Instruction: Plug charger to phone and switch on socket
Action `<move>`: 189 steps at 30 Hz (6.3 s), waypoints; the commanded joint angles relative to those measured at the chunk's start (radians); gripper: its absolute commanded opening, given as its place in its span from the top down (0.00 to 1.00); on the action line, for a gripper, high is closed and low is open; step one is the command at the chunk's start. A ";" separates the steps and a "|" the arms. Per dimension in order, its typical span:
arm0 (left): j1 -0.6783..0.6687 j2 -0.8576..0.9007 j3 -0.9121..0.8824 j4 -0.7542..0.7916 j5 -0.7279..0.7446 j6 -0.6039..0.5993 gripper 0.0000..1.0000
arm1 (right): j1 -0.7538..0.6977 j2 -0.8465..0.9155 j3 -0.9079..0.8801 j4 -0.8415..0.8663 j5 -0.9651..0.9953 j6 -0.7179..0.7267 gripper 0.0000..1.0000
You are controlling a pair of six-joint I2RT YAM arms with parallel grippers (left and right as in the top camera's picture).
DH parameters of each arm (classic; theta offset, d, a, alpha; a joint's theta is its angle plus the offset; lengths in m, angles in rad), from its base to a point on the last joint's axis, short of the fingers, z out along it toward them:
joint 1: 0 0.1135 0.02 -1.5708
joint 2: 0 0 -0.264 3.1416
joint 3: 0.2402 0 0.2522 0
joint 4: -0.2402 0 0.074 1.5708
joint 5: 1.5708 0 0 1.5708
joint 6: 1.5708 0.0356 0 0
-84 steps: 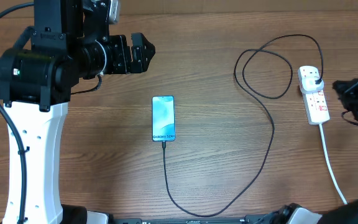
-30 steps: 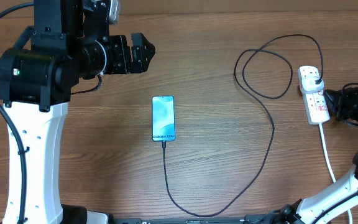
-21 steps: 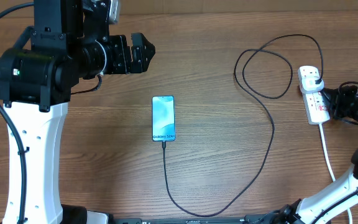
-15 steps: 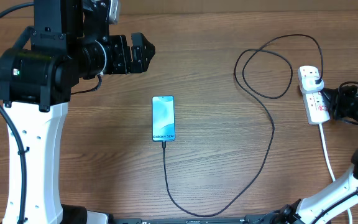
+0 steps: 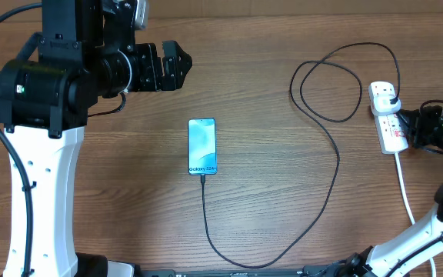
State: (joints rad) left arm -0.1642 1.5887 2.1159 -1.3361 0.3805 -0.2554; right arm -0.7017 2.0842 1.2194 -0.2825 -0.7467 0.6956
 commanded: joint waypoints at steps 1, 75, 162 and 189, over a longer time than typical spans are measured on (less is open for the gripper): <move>0.002 -0.005 0.013 0.001 -0.008 0.005 0.00 | 0.035 0.005 -0.021 -0.022 0.027 -0.016 0.96; 0.002 -0.005 0.013 0.001 -0.008 0.005 0.00 | -0.021 -0.736 0.007 0.026 -0.153 0.015 0.96; 0.002 -0.005 0.013 0.001 -0.008 0.005 0.00 | 0.784 -1.663 -0.596 -0.201 0.528 -0.779 0.00; 0.002 -0.005 0.013 0.001 -0.008 0.005 0.01 | 0.784 -2.046 -1.110 0.205 0.519 -0.775 0.00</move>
State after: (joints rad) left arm -0.1642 1.5887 2.1159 -1.3365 0.3801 -0.2554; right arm 0.0849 0.0589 0.1360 -0.0929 -0.2218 -0.0788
